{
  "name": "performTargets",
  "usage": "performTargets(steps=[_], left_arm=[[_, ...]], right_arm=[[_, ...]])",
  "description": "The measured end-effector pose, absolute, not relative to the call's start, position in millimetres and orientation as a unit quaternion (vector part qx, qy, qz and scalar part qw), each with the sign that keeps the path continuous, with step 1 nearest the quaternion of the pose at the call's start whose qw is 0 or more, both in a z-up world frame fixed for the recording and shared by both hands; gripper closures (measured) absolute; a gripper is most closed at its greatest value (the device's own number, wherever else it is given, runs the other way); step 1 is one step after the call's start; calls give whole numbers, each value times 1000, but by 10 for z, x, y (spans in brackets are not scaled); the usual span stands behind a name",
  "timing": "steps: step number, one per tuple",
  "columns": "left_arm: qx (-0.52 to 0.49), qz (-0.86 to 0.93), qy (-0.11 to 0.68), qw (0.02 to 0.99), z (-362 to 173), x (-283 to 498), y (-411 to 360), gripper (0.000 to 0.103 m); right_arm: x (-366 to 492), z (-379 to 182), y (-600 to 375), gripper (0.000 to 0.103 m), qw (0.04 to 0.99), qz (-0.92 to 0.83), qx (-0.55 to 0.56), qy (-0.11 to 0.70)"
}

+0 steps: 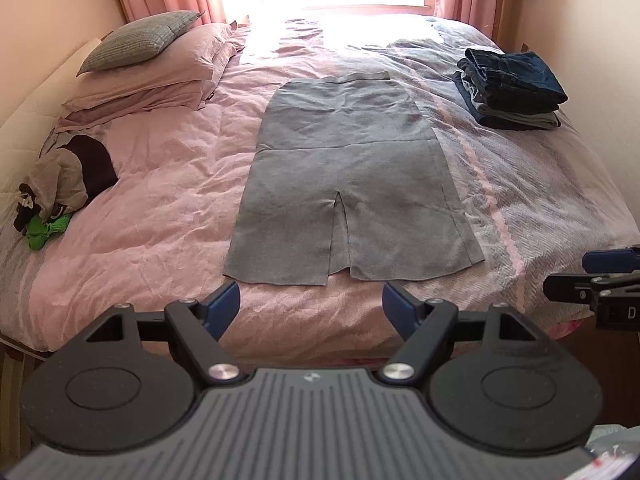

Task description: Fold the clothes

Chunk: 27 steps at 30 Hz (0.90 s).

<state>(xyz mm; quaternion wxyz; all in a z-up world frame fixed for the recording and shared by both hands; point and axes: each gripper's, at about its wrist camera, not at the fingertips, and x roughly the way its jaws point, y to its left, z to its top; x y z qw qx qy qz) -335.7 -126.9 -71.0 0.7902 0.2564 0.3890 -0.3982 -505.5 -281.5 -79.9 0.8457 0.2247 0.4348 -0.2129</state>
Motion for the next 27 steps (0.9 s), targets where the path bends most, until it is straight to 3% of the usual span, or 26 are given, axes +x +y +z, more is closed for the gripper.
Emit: performTargets(steps=[17,27], left_arm=[[256,-410,383,788,-716,-3393,-1441,27],[261,-417,392,777,-833,-2947,-1771,27]], right_arm=[[-5088,-770,-2962,43,847,-218,225,430],[-4741,-861,-3186,43,838,-222,236,439]])
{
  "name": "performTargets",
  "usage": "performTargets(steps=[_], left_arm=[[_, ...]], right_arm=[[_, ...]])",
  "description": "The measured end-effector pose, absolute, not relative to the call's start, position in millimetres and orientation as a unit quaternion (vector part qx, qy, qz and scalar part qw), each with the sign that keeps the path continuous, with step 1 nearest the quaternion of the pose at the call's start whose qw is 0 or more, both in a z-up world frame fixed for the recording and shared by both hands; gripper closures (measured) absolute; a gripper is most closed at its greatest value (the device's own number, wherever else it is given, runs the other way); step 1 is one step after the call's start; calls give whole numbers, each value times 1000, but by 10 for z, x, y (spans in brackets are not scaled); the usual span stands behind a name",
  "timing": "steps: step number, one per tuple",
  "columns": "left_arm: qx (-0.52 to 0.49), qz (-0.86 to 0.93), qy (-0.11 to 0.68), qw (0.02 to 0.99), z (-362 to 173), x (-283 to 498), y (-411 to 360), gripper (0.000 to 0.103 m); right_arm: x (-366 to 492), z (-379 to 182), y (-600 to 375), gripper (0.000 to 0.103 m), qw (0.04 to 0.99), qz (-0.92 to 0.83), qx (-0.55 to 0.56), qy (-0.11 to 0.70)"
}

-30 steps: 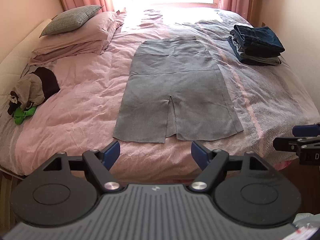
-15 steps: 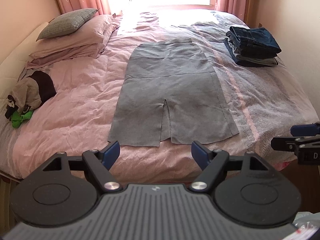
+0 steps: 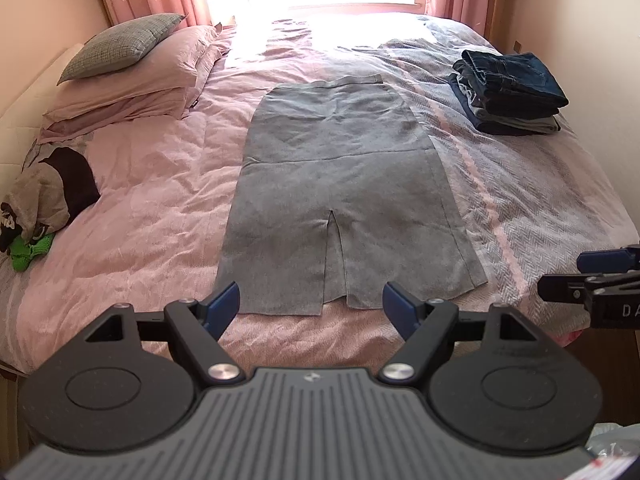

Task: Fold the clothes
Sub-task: 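Move both grippers to the grey skirt hem beside the slit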

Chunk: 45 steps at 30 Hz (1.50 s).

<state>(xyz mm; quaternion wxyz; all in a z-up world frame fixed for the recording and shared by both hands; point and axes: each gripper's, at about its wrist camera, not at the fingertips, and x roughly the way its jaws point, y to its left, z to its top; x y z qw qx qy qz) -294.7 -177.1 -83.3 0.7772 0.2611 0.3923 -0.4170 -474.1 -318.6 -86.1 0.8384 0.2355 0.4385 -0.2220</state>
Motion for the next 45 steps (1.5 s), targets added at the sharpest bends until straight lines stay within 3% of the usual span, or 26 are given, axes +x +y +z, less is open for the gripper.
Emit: performTargets(steps=[19,31,45], left_arm=[[272,-476,382,744,-994,-1041,-3117,27],[305,-465,454,696,-2127,-12,-4001,28],[276,-510,415,701,-3416,1054,-5611,39]], right_arm=[[-3116,-942,-4239,43,805,-297,280,430],[-2552,-1905,-5031,43,748,-339,299,486],[-1954,-3127,-6846,43,804,-246,287,458]])
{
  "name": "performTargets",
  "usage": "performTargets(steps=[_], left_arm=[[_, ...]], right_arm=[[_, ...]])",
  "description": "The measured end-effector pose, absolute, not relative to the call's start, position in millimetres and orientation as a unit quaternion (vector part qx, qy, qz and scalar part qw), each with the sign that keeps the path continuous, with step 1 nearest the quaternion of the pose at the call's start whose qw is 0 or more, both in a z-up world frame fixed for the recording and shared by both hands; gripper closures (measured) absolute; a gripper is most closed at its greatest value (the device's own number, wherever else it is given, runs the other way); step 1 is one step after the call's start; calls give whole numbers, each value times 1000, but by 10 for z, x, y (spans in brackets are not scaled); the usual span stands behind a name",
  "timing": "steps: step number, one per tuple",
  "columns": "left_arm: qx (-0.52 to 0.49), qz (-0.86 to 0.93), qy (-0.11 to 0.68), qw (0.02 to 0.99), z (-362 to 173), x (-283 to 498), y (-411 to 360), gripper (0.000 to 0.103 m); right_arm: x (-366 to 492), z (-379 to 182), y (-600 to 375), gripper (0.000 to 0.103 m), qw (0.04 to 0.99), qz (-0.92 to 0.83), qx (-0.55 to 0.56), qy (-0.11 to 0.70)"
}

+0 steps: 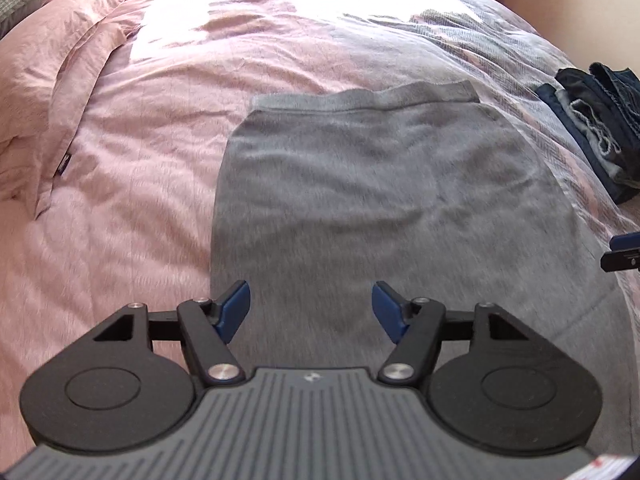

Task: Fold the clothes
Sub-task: 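Move both grippers to the grey skirt hem beside the slit, then grasp the skirt hem with both grippers and lift it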

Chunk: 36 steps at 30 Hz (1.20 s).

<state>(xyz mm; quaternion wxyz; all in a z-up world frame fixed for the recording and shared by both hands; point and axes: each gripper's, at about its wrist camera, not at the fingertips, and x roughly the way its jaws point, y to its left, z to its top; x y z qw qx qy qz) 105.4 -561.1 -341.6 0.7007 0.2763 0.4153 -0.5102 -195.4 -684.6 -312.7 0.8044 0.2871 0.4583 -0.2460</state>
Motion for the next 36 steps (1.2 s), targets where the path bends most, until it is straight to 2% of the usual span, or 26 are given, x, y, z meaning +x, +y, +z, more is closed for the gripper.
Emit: performTargets(steps=[9,16,20,21,22,23,24,25,26,32,36], left_arm=[[252,-522,395,713,-3728,1896,-6737,44],[219,-523,445,694,-3994,2354,-7173,45],[204,-523,471,680,-4154,2475,-7276,55],[200,-527,473,677,-4170,2482,-7288,57],[196,-533,473,674,-4172,2483,-7291,67],[192,-537,472,673,-4158,2483,-7287,76],[190,-533,468,679,-4132,2482,-7274,80],[185,-531,463,685,-4098,2490,-7242,93],[176,-535,460,687,-4052,2502,-7195,96],[96,-590,398,696,-3395,2264,-6559,98],[81,-621,352,696,-2849,1829,-5674,98]], right_arm=[[-1140,-3438,-8290,44,852,-227,233,410],[-555,-3602,-8970,44,865,-224,233,384],[-380,-3821,-9163,45,854,-226,253,395],[-351,-3881,-9202,50,850,-226,261,398],[-336,-3923,-9227,64,848,-220,270,400],[-327,-3947,-9234,67,847,-214,278,399],[-321,-3942,-9232,75,848,-221,274,397],[-332,-3921,-9220,92,849,-226,270,394],[-363,-3886,-9213,93,851,-228,269,389],[-812,-3233,-8806,95,897,-206,253,298],[-1390,-2651,-8091,95,920,-201,220,254]])
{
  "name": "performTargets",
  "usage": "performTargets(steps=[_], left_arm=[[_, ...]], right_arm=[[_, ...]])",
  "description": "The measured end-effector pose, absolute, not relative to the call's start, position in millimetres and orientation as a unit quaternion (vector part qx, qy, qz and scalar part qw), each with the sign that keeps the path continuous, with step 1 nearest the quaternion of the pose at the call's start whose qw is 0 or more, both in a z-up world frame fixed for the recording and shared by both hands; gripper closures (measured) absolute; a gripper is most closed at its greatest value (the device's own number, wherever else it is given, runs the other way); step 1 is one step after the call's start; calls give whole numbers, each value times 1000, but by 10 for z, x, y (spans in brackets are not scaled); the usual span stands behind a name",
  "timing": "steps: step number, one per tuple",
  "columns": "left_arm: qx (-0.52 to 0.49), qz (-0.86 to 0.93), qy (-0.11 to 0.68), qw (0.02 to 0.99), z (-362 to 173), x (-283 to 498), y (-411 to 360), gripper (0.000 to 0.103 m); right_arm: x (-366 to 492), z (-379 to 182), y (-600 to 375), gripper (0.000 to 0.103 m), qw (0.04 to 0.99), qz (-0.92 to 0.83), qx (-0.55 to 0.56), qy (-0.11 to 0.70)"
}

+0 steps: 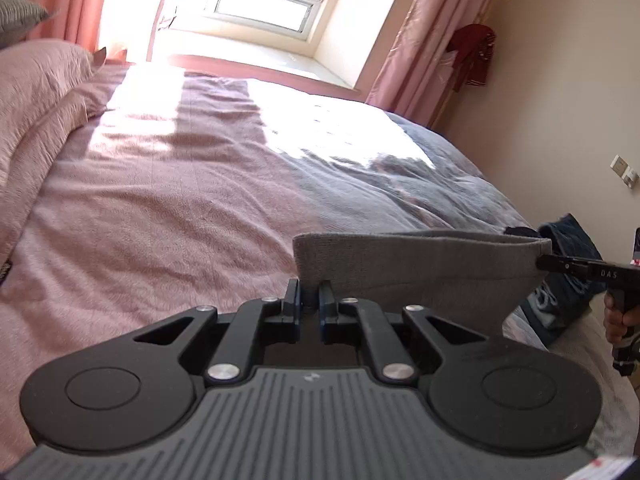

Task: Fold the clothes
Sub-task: 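Grasp the skirt hem with both grippers and lift it, then carry the hem over onto the waistband with both grippers and release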

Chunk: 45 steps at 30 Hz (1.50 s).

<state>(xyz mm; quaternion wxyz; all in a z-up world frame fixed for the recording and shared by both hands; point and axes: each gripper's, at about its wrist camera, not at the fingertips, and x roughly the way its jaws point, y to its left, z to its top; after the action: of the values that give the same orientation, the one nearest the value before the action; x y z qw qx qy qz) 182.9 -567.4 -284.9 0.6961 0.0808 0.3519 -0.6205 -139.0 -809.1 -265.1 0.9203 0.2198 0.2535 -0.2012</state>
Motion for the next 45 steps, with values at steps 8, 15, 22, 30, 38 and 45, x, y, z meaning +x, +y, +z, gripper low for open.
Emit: performTargets(steps=[8,15,22,30,38,45], left_arm=[[168,-555,490,651,-3052,863,-3916,88],[123,-504,568,639,-3355,708,-3565,81],[15,-477,596,645,-3582,992,-3754,67],[-37,-430,640,636,-3998,1086,-3811,67],[-7,-447,624,641,-4082,942,-3882,94],[4,-491,574,656,-3695,852,-3656,97]], right_arm=[[-2602,-2475,-6527,90,851,-213,282,389],[-3119,-2762,-6069,68,742,-313,425,414],[-3113,-2901,-6230,60,725,-329,509,328],[-3088,-3319,-6359,60,719,-349,527,291],[-3021,-3555,-6406,76,725,-323,539,281],[-3151,-3251,-6362,96,763,-305,496,280]])
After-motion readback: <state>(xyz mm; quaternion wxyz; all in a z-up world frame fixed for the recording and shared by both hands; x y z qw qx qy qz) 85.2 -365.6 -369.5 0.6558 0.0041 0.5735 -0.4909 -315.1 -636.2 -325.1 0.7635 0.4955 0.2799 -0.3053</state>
